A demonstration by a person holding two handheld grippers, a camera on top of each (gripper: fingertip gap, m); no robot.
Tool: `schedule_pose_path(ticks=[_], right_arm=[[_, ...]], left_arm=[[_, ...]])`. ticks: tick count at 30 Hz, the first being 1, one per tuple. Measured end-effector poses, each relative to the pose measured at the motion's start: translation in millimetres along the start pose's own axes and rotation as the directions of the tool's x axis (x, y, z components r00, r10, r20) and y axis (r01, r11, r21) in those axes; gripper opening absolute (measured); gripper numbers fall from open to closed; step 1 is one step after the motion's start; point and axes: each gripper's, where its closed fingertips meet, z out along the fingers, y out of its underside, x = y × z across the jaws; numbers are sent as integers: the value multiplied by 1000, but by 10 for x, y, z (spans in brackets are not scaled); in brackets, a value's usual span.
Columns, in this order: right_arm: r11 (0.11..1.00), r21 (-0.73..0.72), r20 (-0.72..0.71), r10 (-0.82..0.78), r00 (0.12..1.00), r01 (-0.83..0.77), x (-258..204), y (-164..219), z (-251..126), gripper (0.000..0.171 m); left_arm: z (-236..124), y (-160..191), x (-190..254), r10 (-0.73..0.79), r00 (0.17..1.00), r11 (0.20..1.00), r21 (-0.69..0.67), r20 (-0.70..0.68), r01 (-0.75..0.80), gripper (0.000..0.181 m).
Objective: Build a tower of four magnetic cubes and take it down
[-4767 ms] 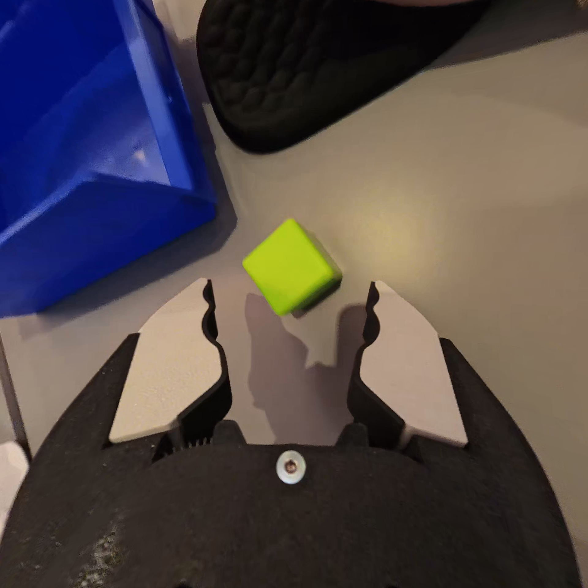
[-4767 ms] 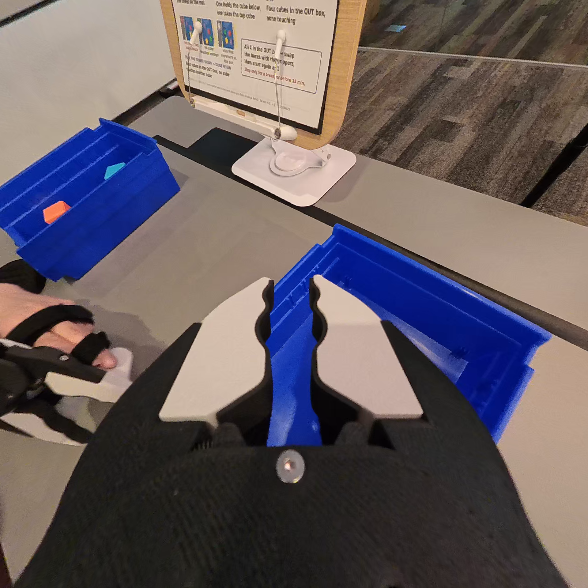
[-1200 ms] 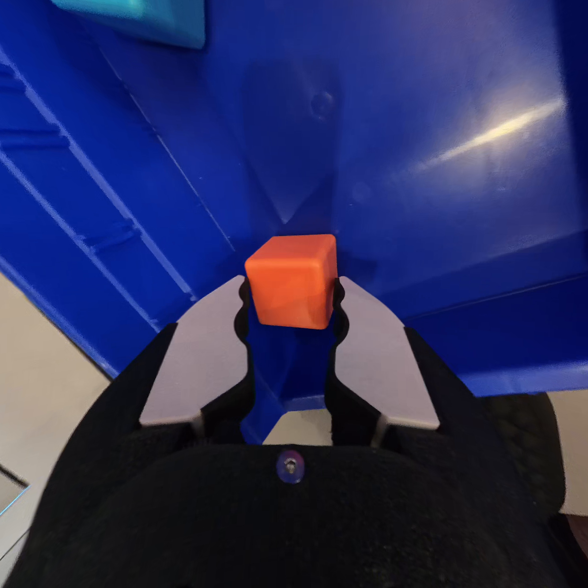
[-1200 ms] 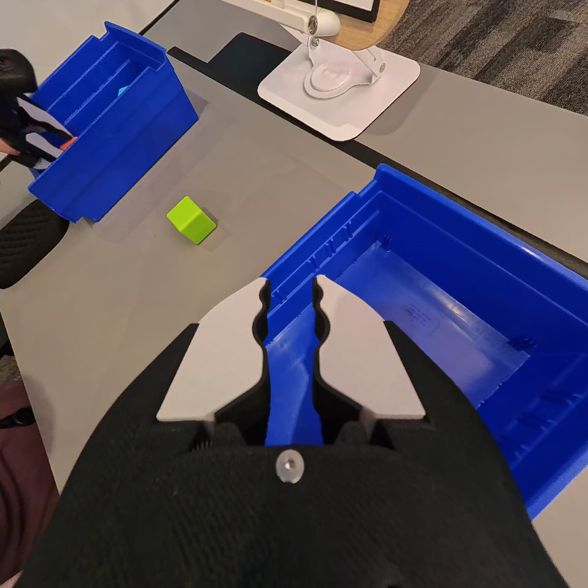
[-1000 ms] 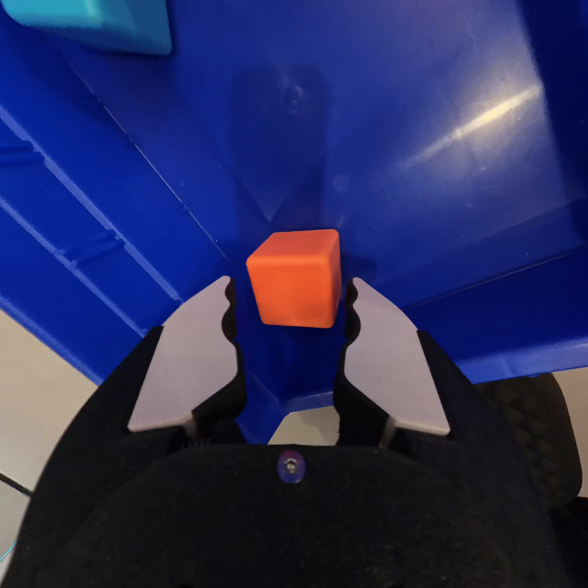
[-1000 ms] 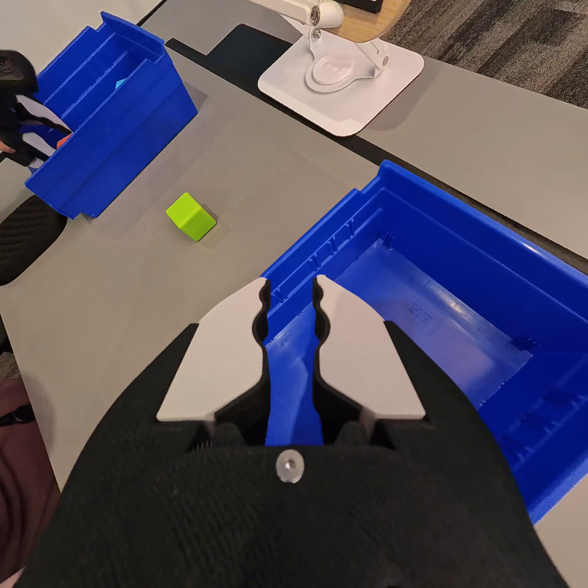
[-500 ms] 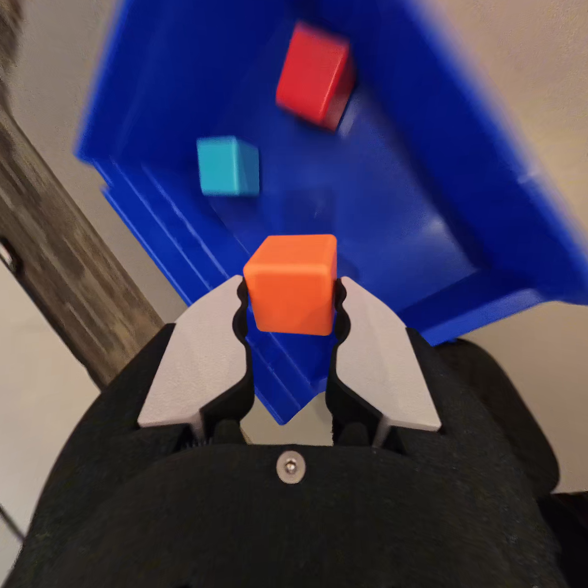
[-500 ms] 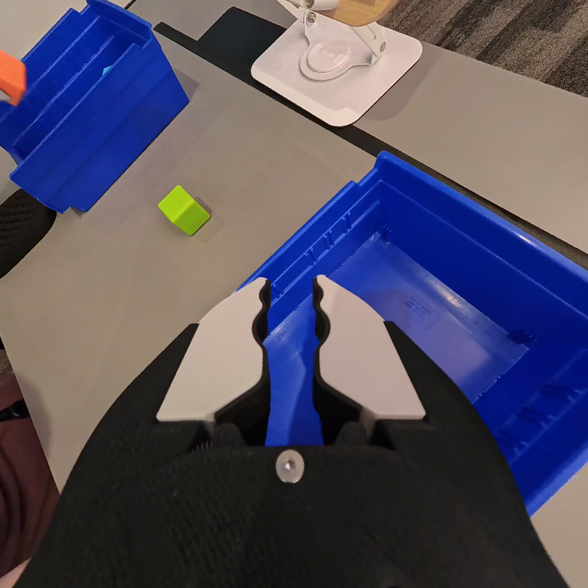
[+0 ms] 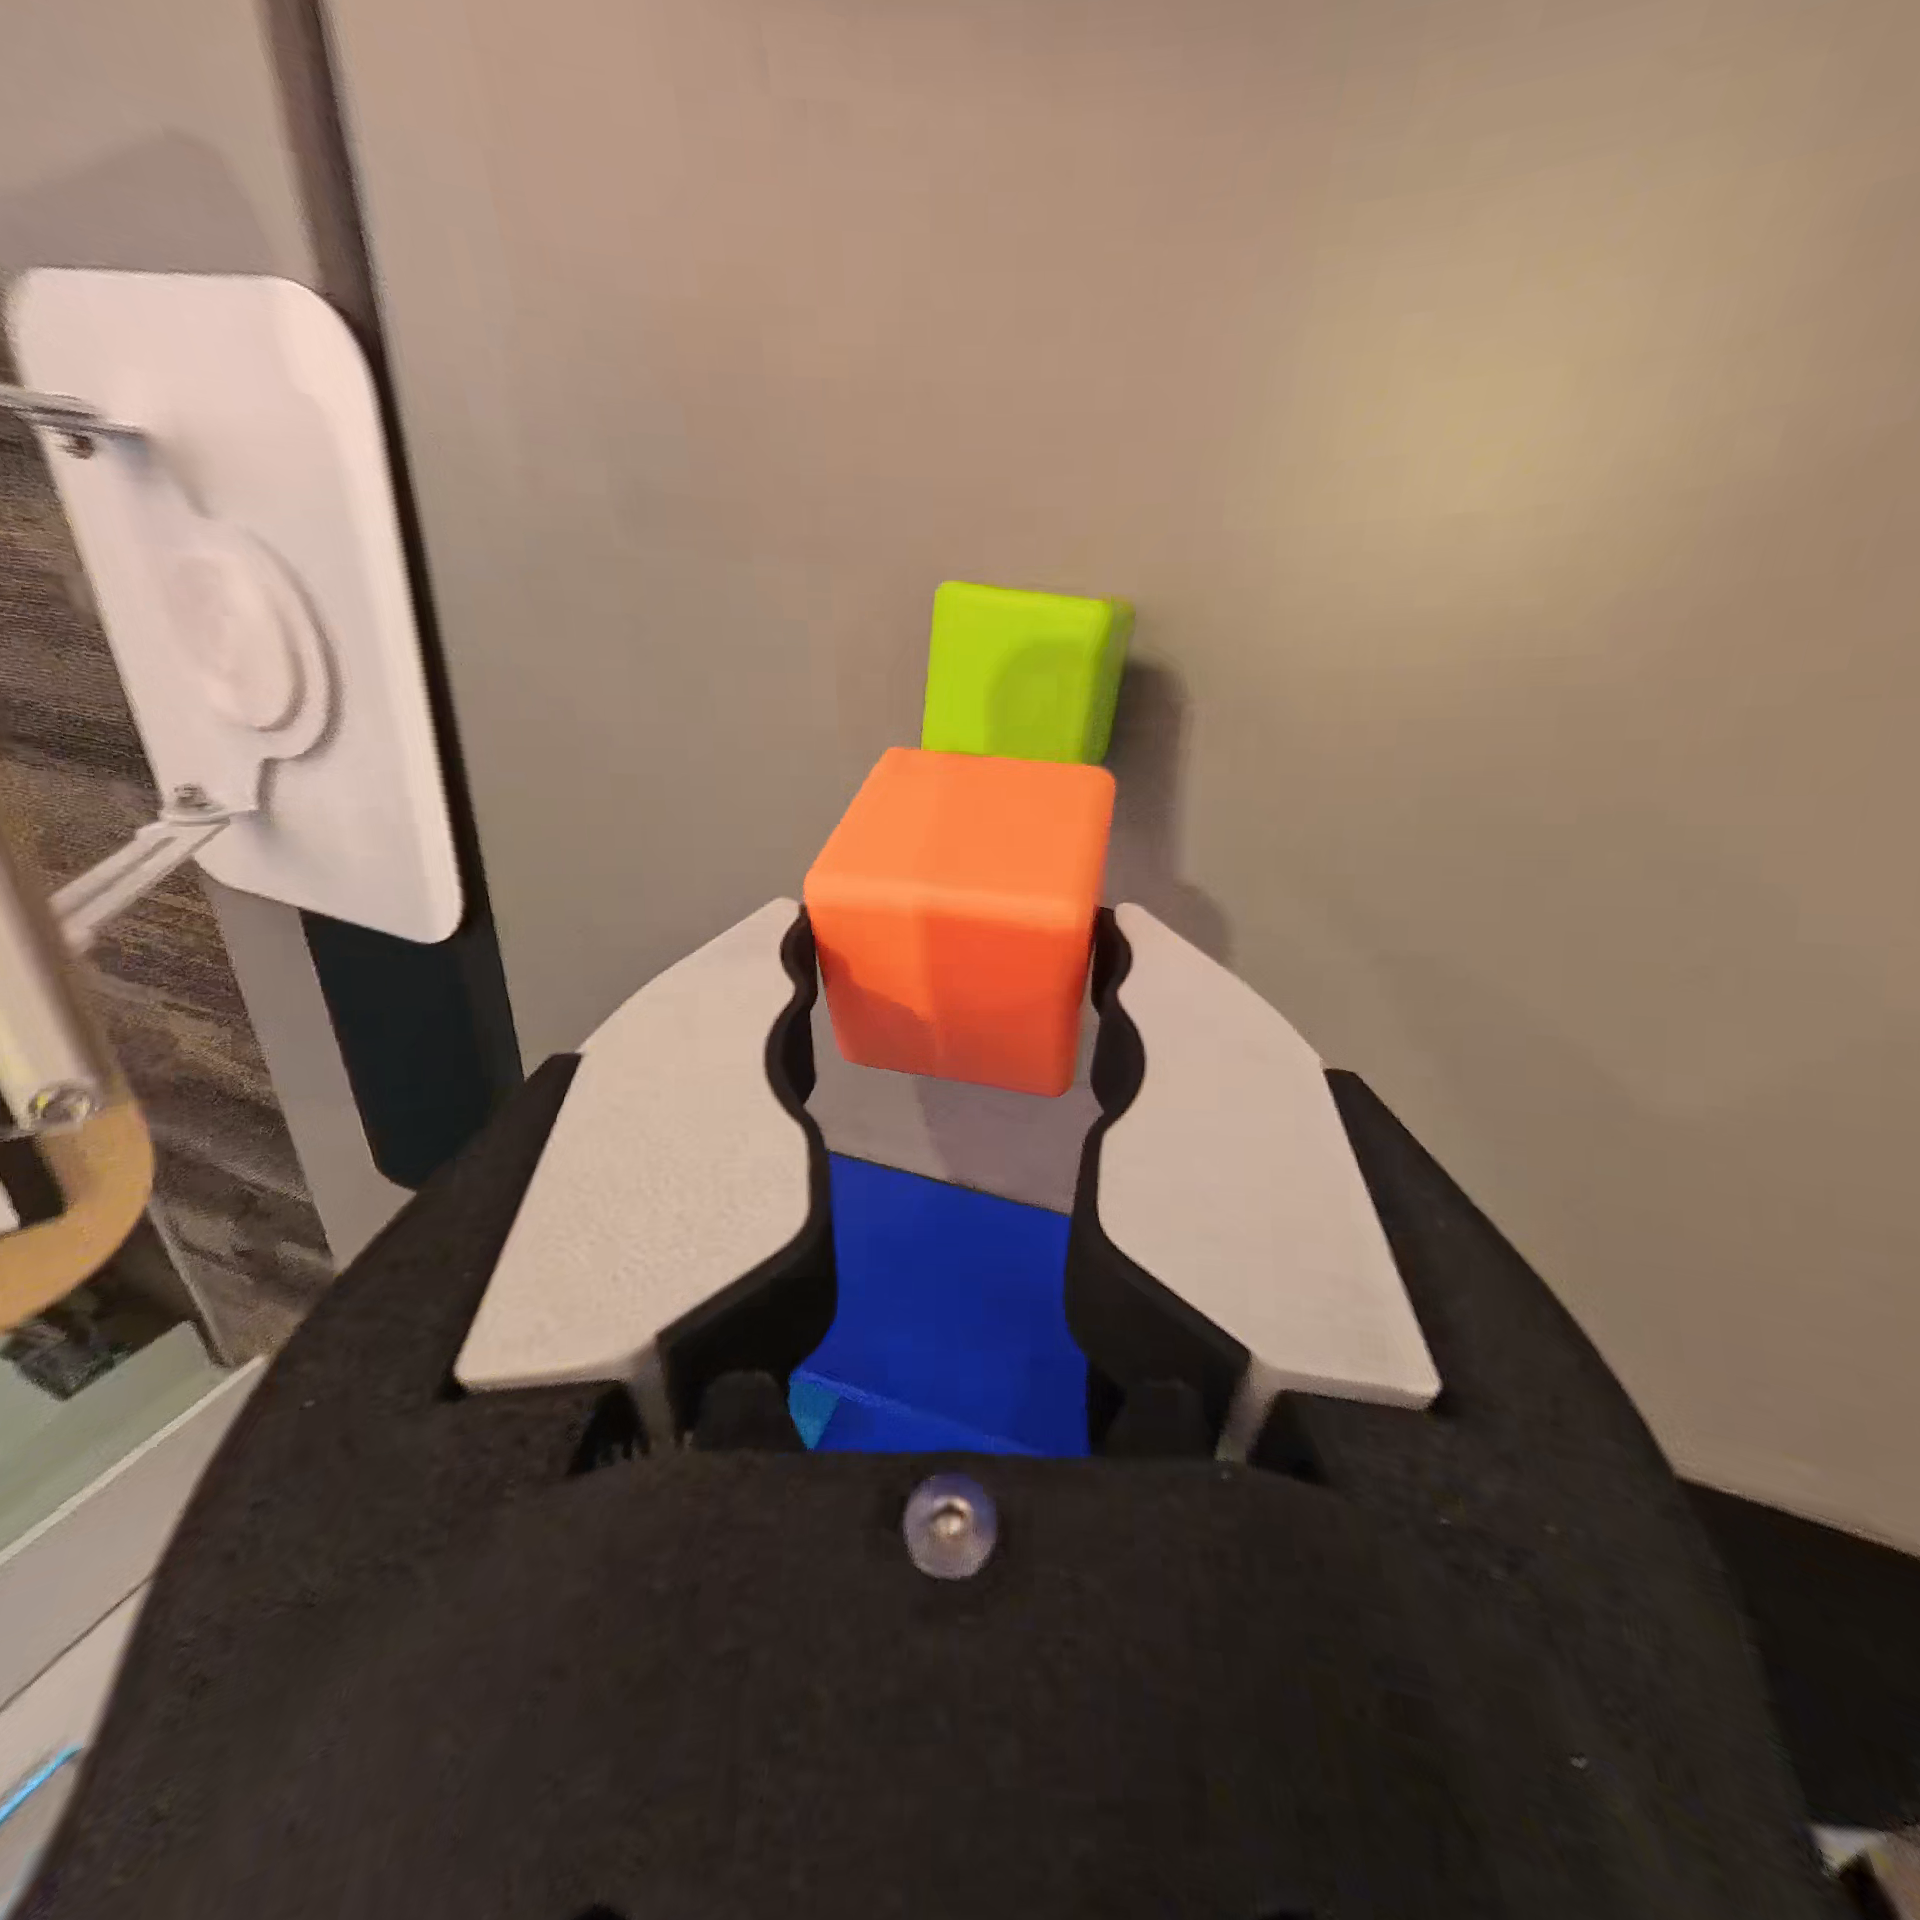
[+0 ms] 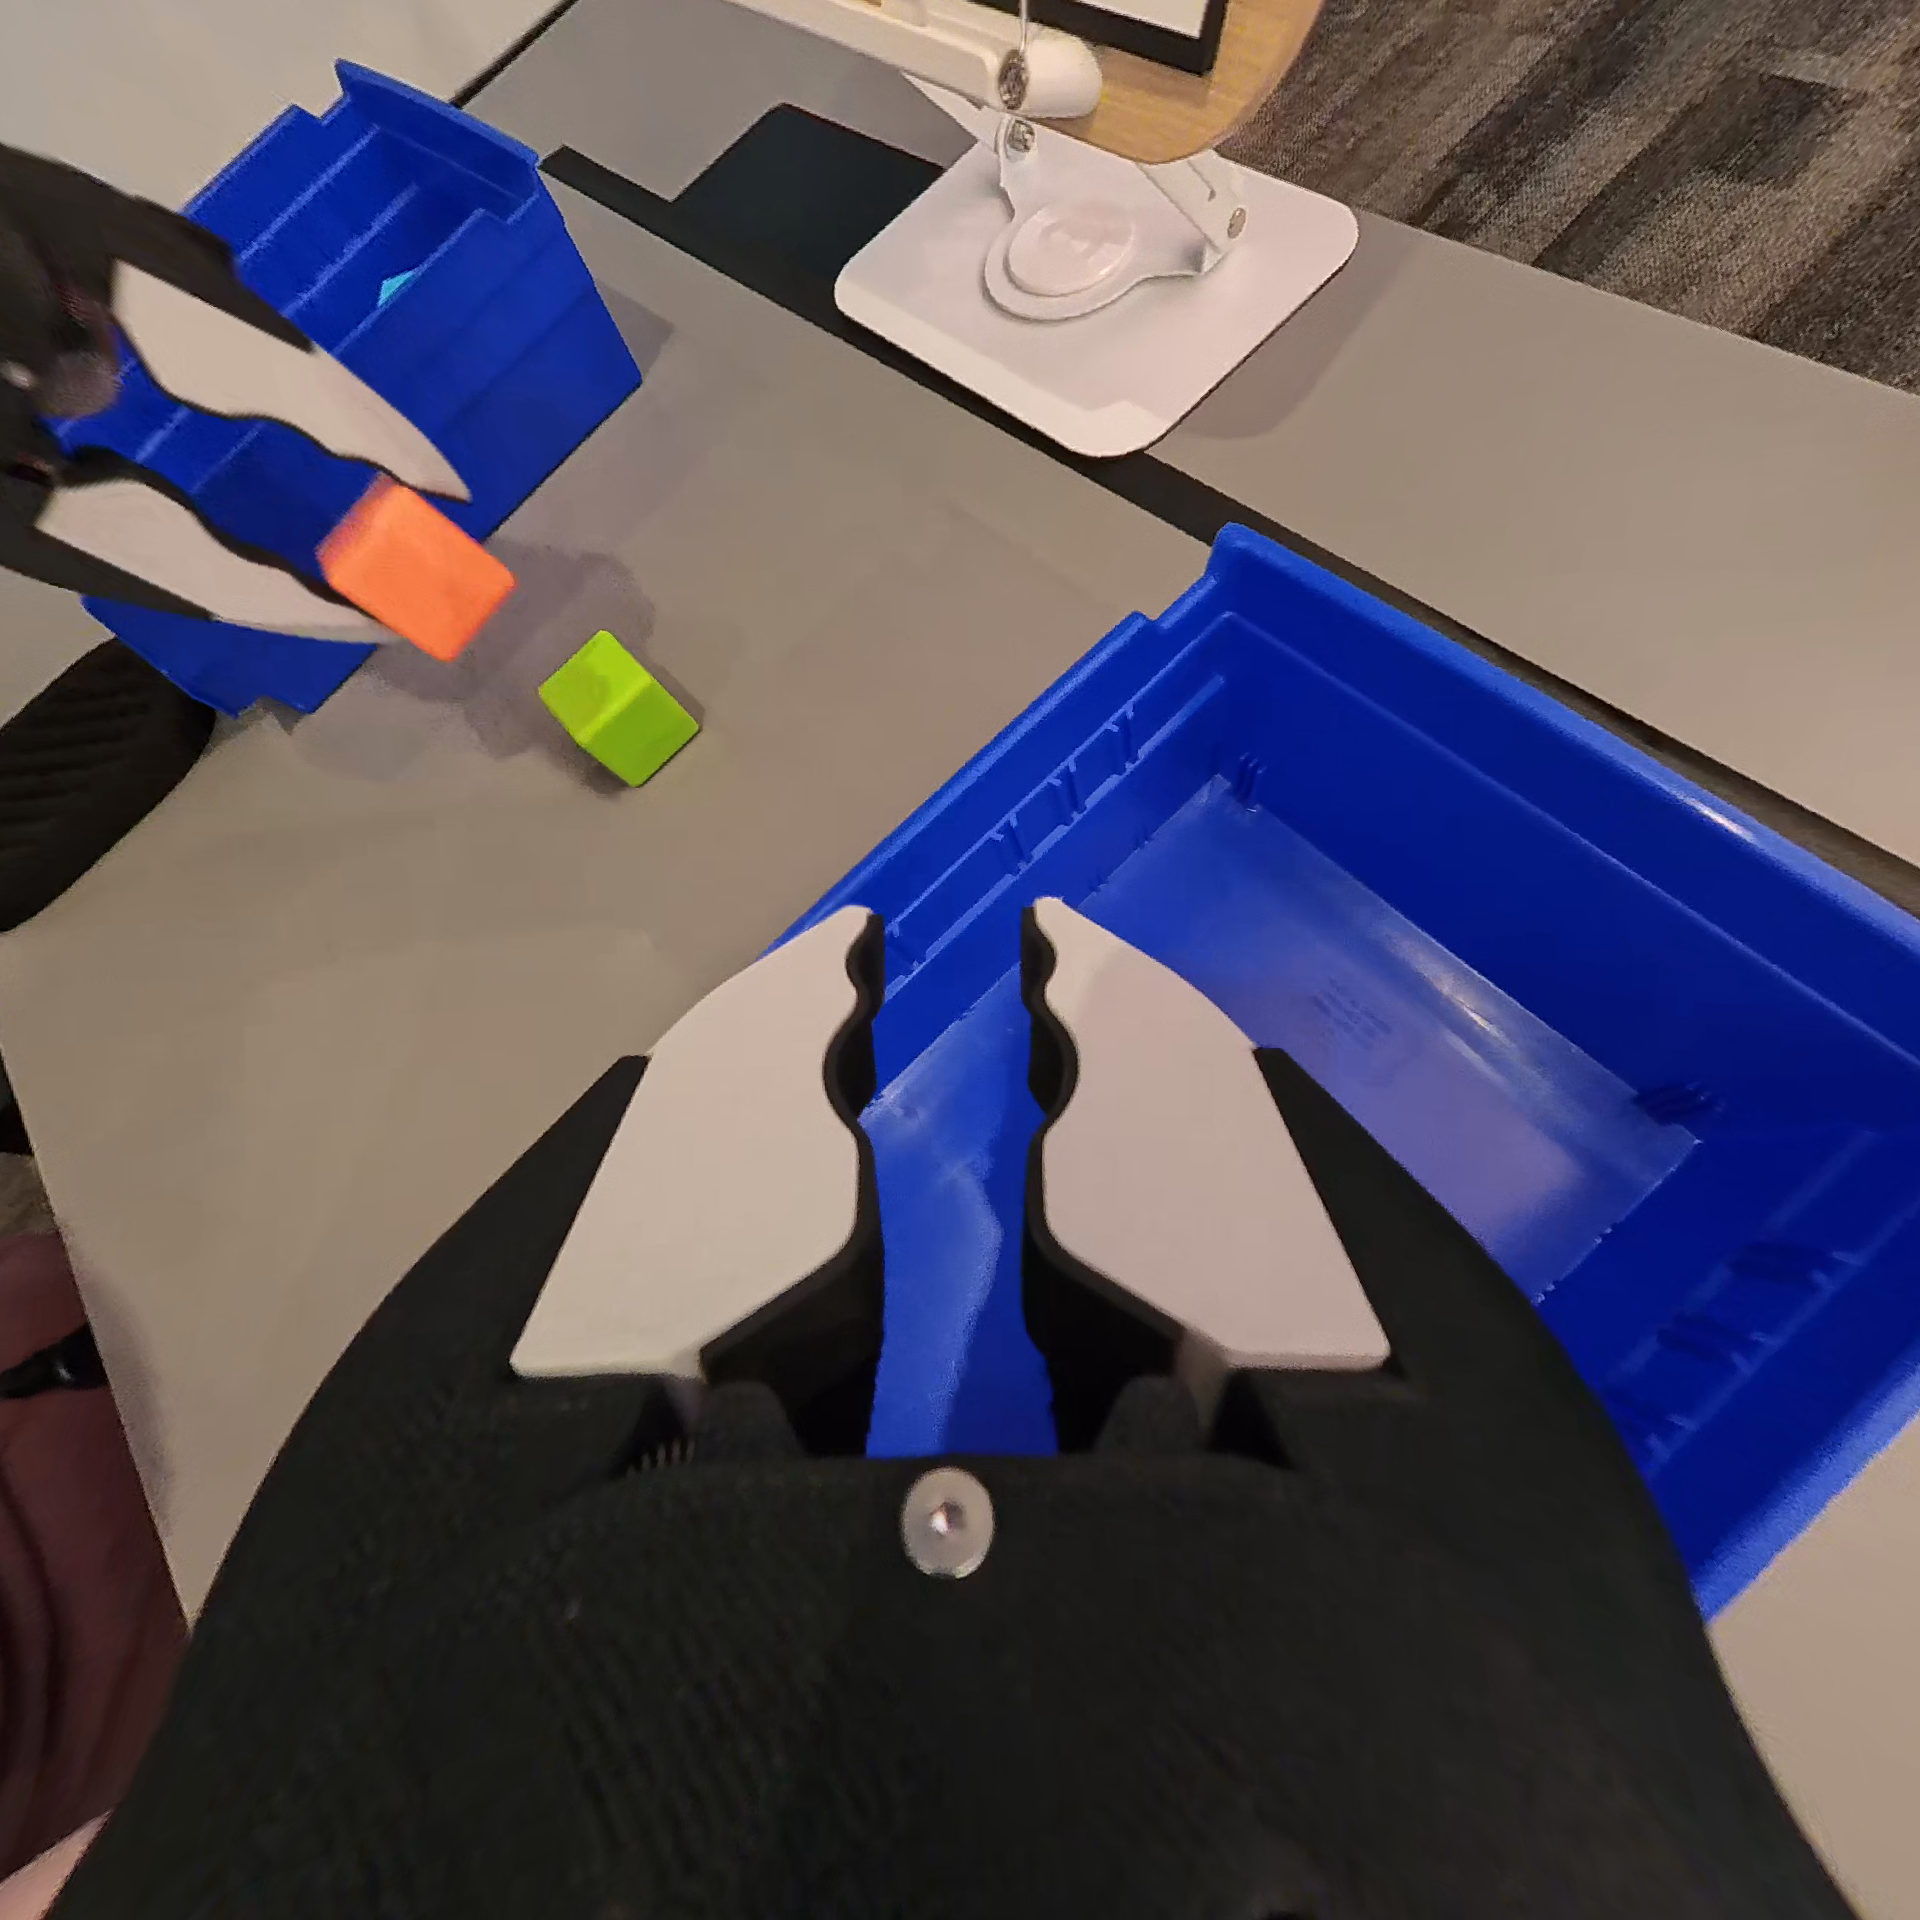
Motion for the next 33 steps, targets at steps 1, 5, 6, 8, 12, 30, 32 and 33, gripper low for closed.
schedule_pose_path(ticks=[1, 5, 6, 8, 12, 30, 32, 33], right_arm=[[1000, 4, 0, 5, 1000, -5, 13, 12, -15, 27], [1000, 16, 2, 25, 1000, -25, 53, 40, -66, 26], [999, 21, 2, 27, 1000, -27, 59, 35, -76, 26], [999, 31, 10, 28, 1000, -28, 57, 22, -89, 26], [999, 20, 18, 27, 999, -27, 60, 40, -67, 26], [995, 70, 33, 64, 997, -66, 117, 17, -122, 27], [995, 71, 29, 62, 998, -64, 112, 7, -120, 27], [996, 67, 25, 60, 998, -62, 109, 7, -112, 27]], left_arm=[[93, -9, 0, 24, 1000, 999, -24, -13, -24, 51], [316, -124, 73, 82, 992, 996, -38, -91, -85, 50], [347, -147, 69, 94, 991, 994, -40, -92, -98, 50], [389, -171, 62, 106, 990, 992, -62, -96, -112, 50], [450, -198, 64, 129, 986, 985, -97, -106, -139, 50], [-666, 412, -899, -307, 937, 921, 300, 170, 247, 65], [-706, 911, -1052, -379, 903, 911, 253, 203, 325, 62], [-673, 1155, -1099, -404, 889, 908, 214, 217, 361, 62]])
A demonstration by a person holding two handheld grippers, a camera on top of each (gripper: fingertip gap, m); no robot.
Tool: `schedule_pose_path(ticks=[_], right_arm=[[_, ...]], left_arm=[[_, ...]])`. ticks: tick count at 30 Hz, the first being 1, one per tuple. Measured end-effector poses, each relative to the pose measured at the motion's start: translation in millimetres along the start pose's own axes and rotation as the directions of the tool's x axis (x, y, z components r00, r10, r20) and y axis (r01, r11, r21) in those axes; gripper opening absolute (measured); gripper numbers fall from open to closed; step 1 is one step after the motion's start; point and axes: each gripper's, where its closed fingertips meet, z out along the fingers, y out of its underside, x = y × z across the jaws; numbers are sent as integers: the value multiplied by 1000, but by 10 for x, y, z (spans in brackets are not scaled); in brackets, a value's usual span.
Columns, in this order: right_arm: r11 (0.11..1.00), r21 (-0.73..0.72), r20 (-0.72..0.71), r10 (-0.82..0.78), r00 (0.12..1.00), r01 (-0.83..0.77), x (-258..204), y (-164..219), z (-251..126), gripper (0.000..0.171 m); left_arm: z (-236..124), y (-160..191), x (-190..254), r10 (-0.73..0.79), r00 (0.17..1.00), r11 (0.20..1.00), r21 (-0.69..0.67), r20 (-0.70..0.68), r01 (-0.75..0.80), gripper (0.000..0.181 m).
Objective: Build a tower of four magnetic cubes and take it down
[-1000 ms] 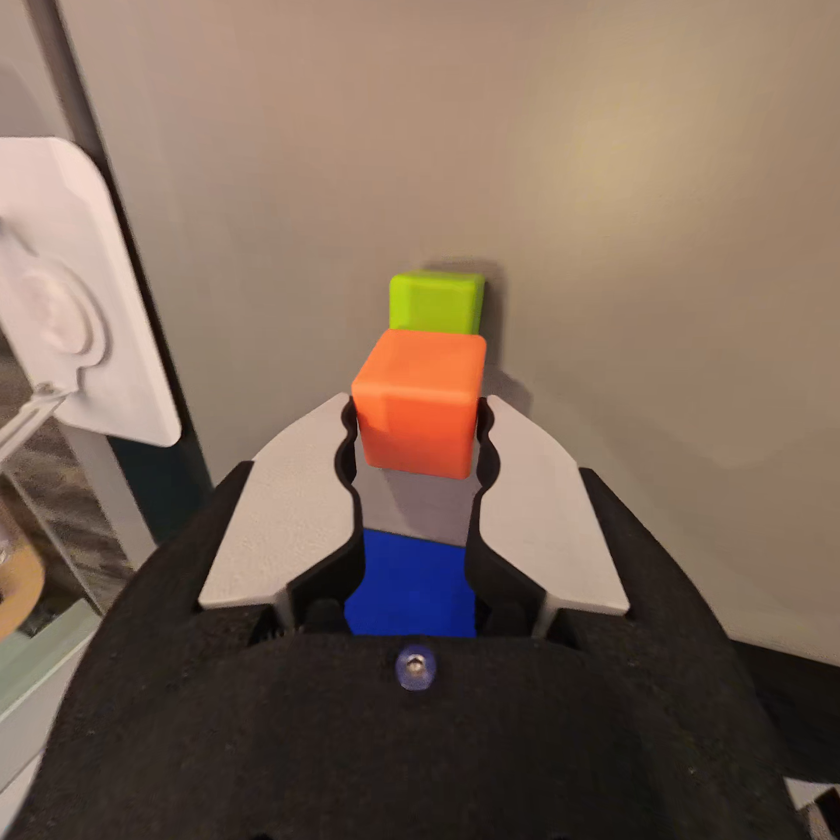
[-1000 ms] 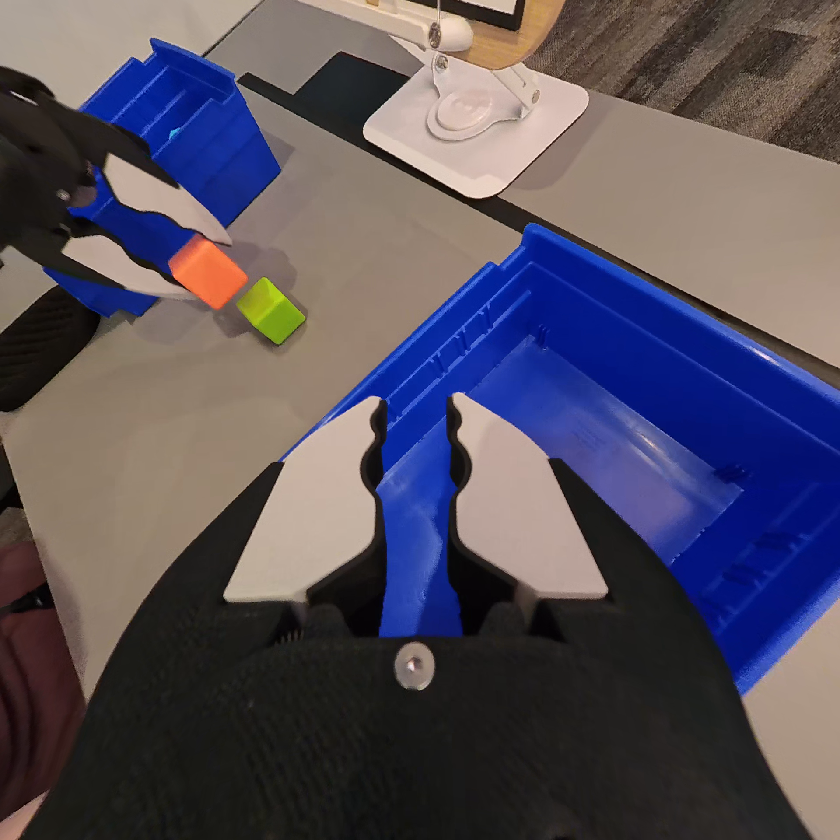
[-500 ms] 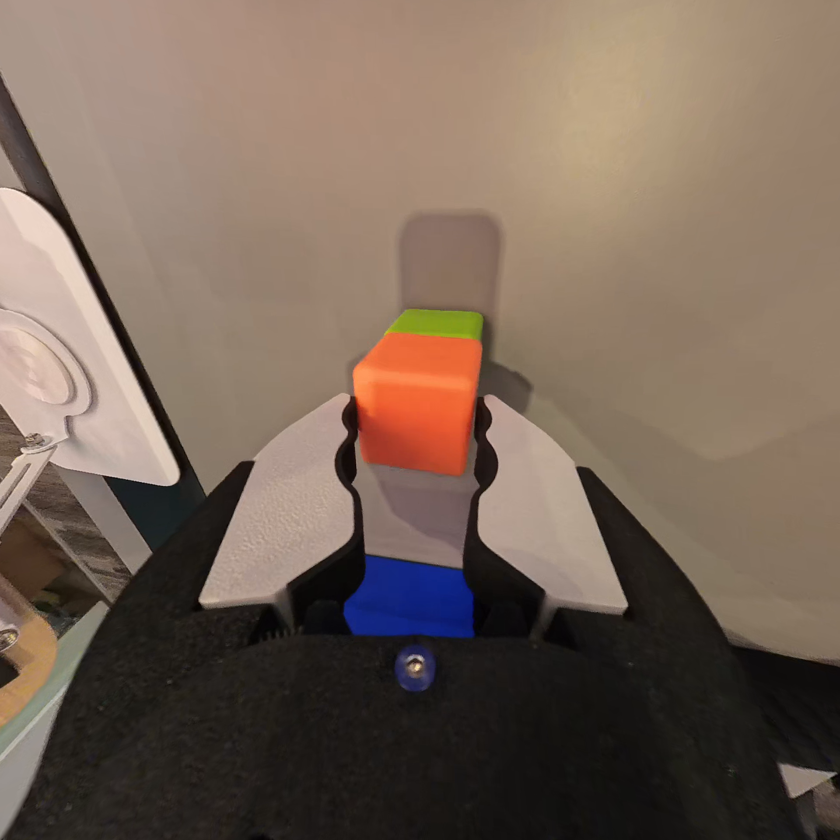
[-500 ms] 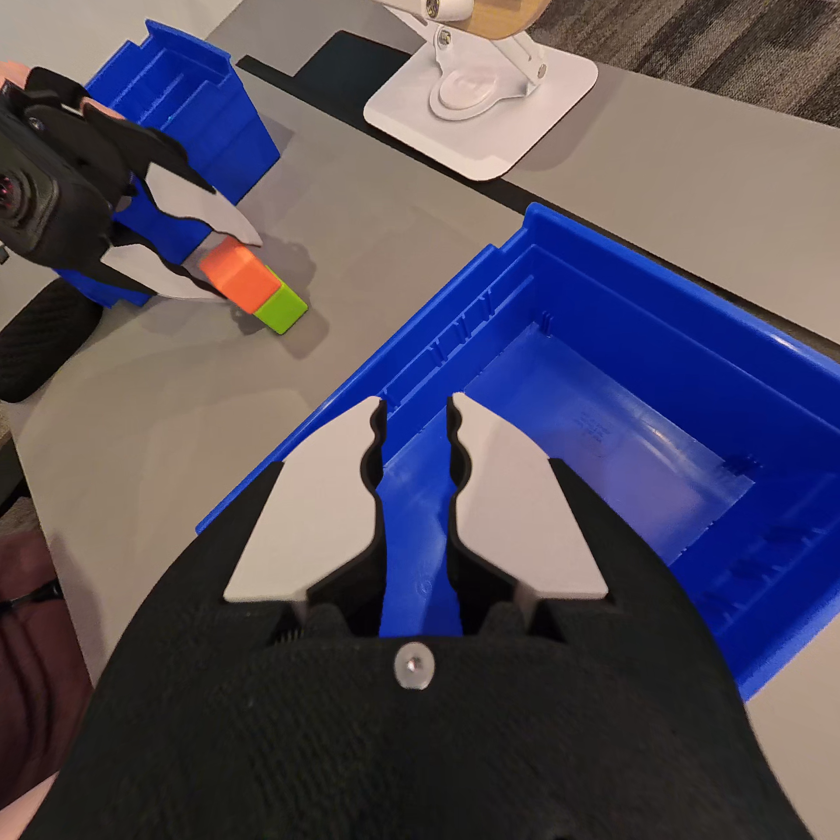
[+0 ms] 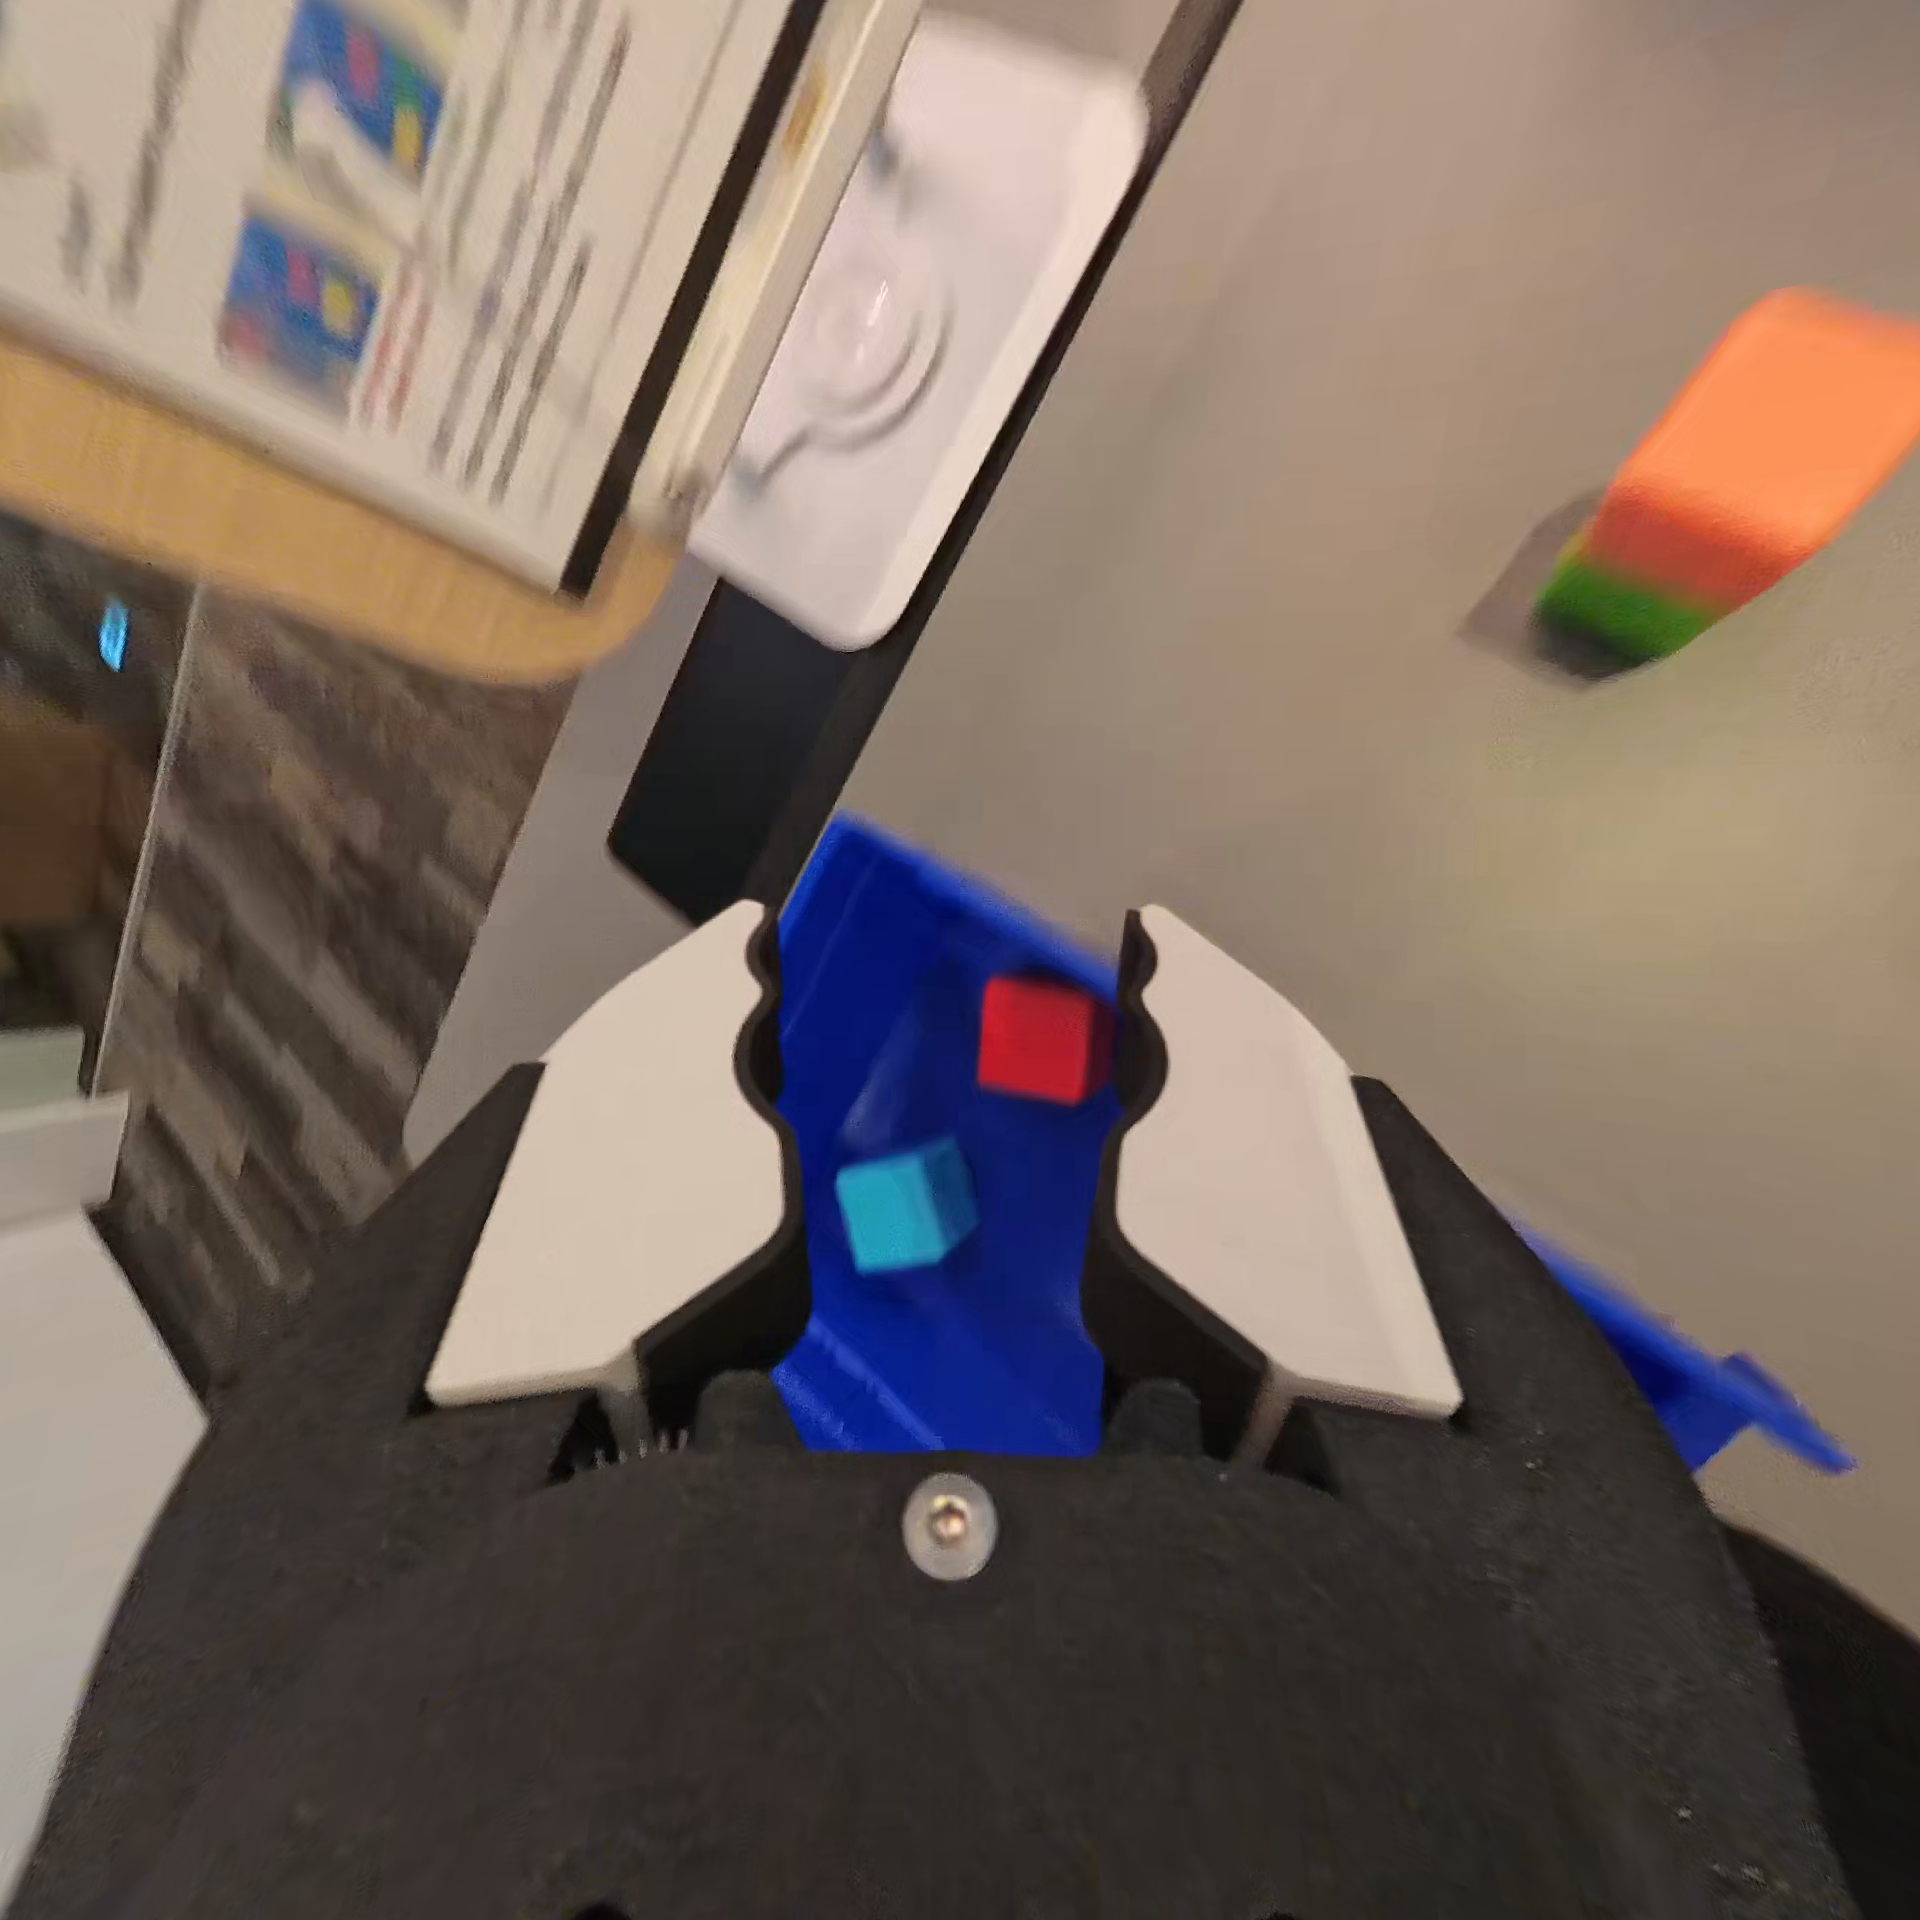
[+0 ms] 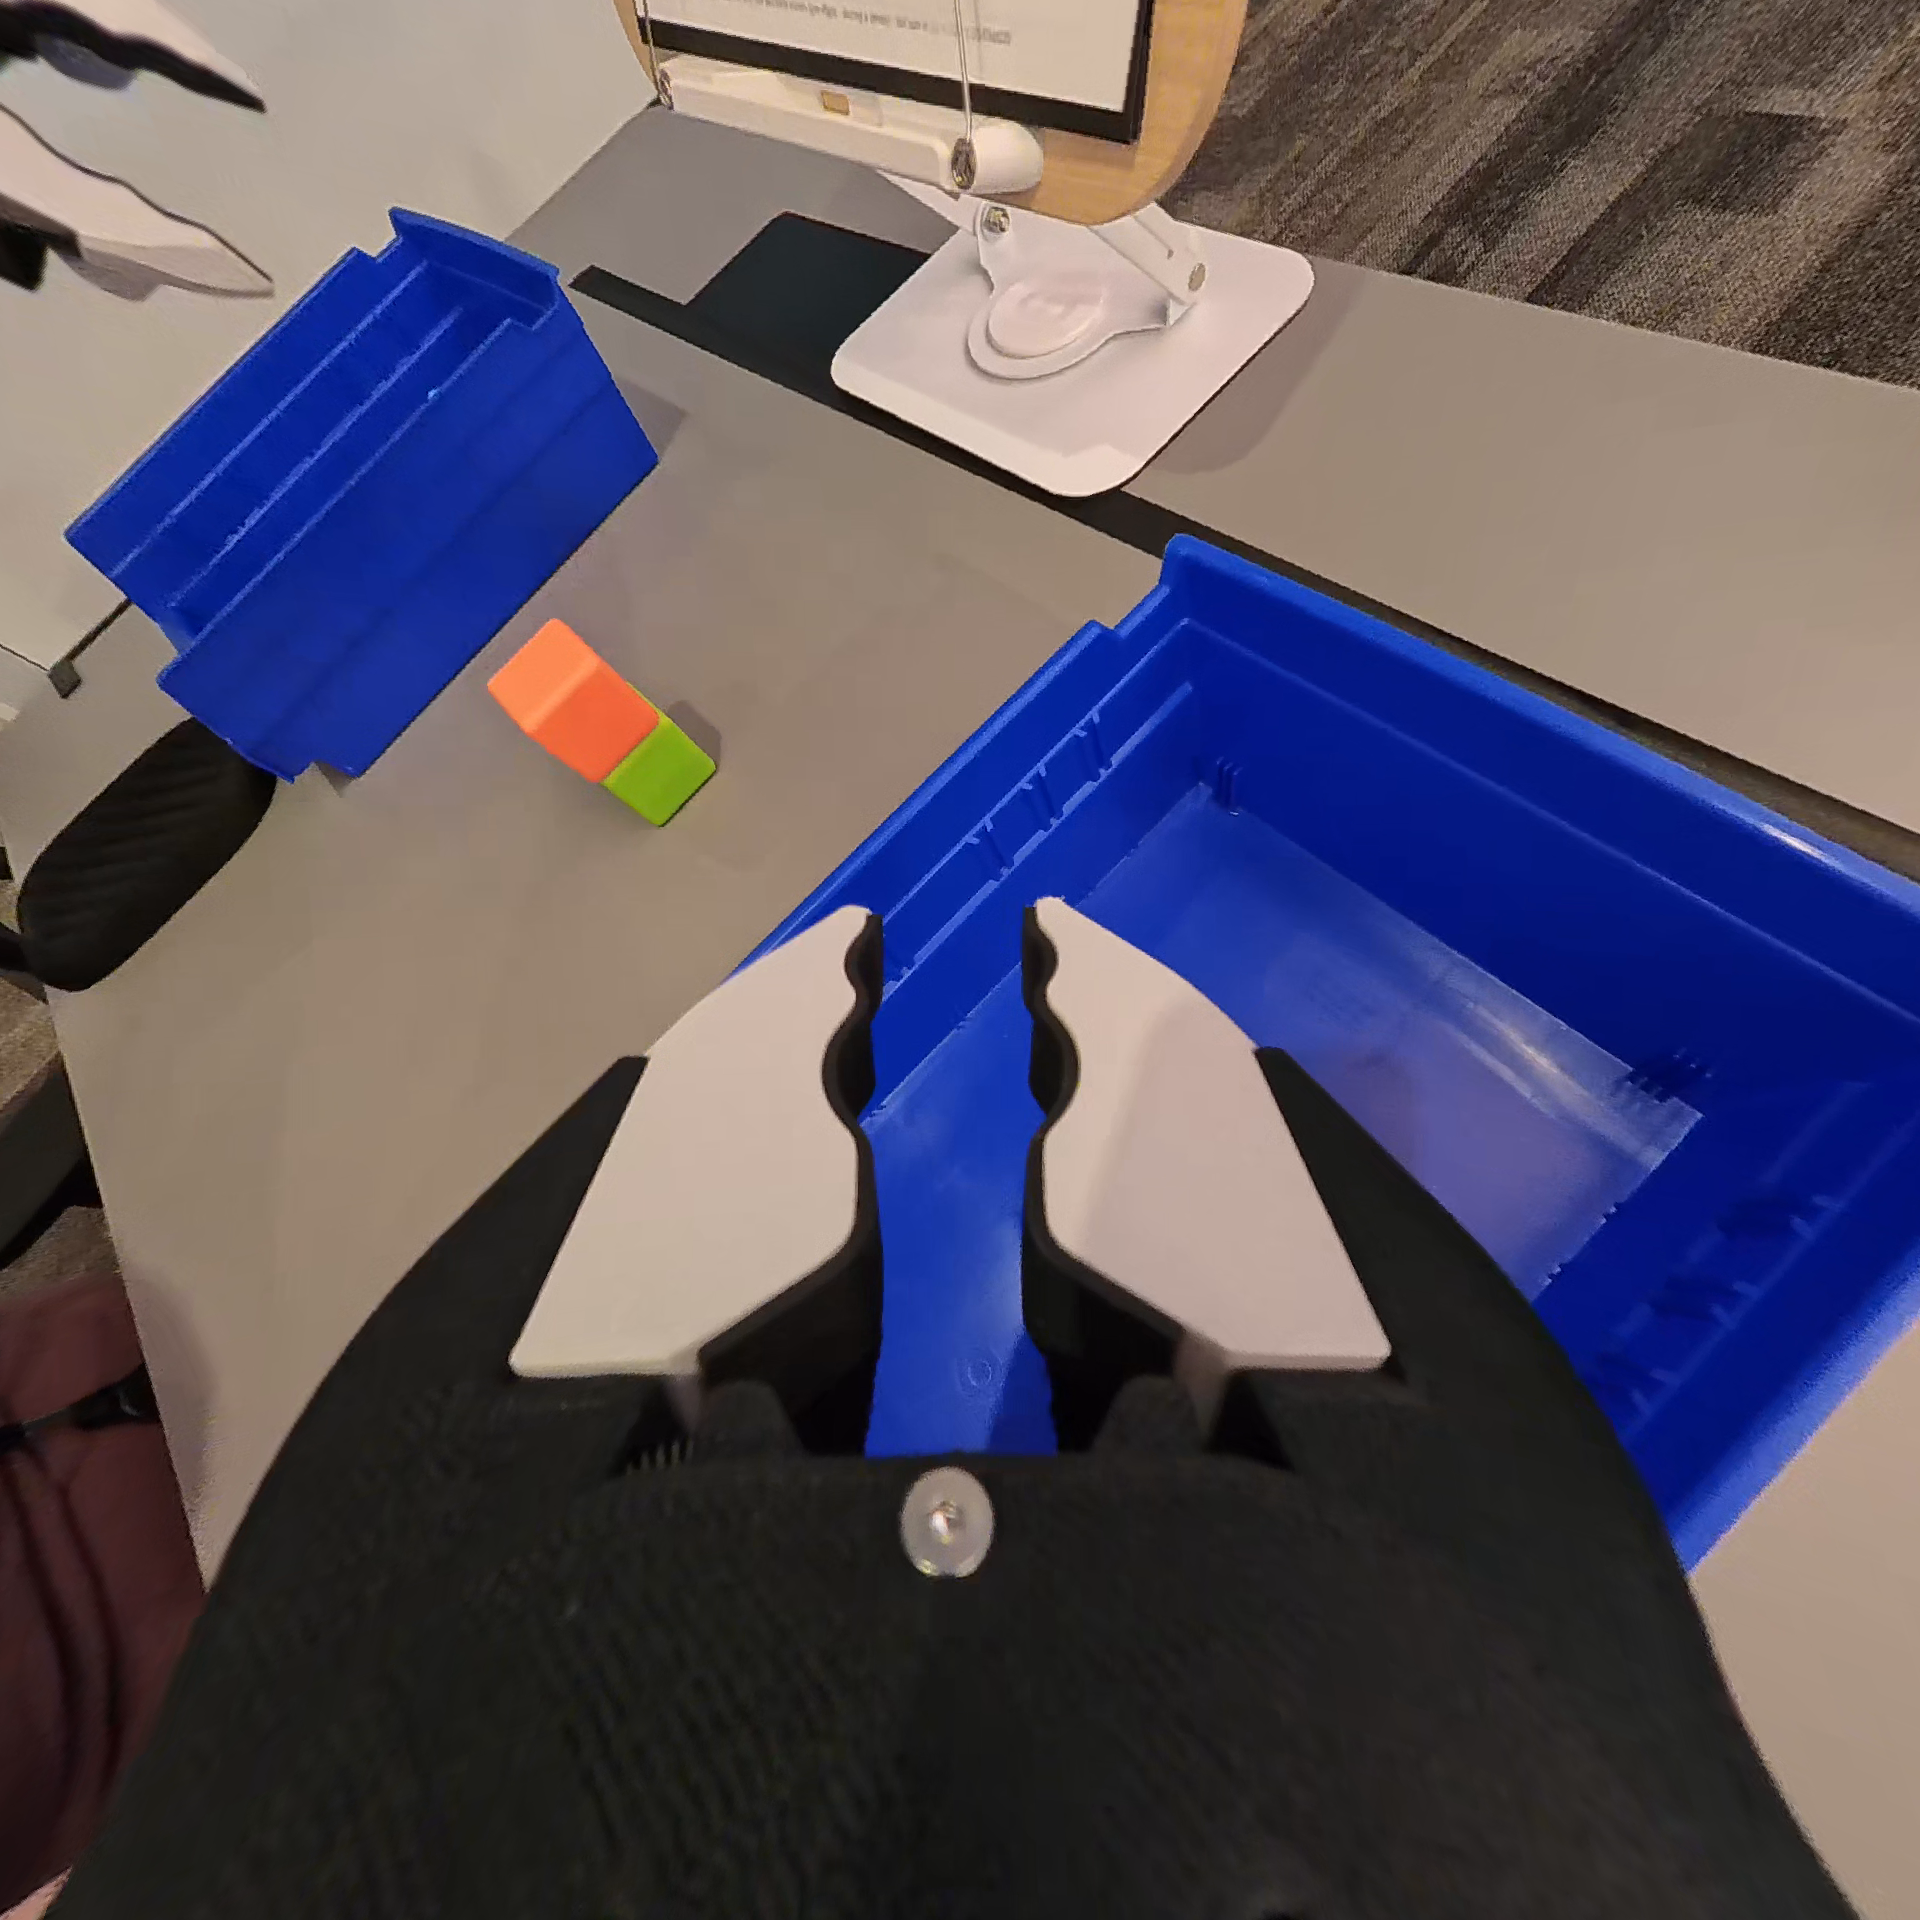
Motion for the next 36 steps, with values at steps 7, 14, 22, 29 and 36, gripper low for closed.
schedule_pose_path(ticks=[7, 14, 22, 29, 36], right_arm=[[999, -47, -18, -8, 1000, 7, -2, 43, 95, 27], [997, -79, -38, 8, 999, -11, 50, 112, 134, 28], [995, -99, -36, 7, 999, -11, 60, 145, 152, 28], [996, -92, -27, 4, 1000, -7, 50, 135, 132, 27], [997, -78, -34, 14, 999, -17, 79, 119, 88, 27]], left_arm=[[557, 986, 109, 44, 986, 980, -185, -160, -74, 65], [1055, 1212, 315, 40, 971, 964, -248, -238, -100, 67], [1231, 1265, 361, 6, 966, 954, -288, -258, -83, 51], [1174, 1286, 287, -9, 976, 952, -301, -216, -57, 51], [360, 824, -118, 5, 999, 985, -173, -45, -13, 50]])
